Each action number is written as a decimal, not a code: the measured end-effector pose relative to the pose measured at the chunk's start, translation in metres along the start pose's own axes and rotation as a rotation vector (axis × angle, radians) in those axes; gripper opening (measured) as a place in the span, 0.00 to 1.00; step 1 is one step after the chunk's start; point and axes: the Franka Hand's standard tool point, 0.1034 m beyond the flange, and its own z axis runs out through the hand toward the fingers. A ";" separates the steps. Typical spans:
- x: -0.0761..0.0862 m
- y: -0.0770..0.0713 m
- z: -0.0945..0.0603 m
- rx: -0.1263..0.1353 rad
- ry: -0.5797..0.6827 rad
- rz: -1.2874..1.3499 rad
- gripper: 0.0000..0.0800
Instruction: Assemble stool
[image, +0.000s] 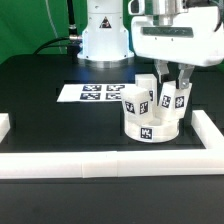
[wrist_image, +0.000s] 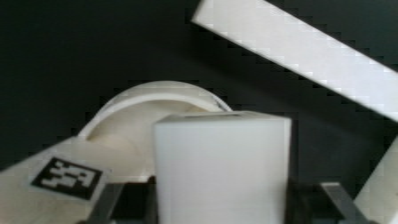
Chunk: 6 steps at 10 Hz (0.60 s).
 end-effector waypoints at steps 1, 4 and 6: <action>0.000 0.000 0.000 0.000 0.000 0.042 0.42; -0.001 0.000 0.000 0.004 -0.007 0.222 0.42; 0.004 0.001 0.000 0.027 -0.037 0.394 0.42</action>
Offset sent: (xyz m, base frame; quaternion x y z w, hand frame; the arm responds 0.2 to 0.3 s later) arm 0.0000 0.0000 0.0000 0.0000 0.0000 0.1296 0.9916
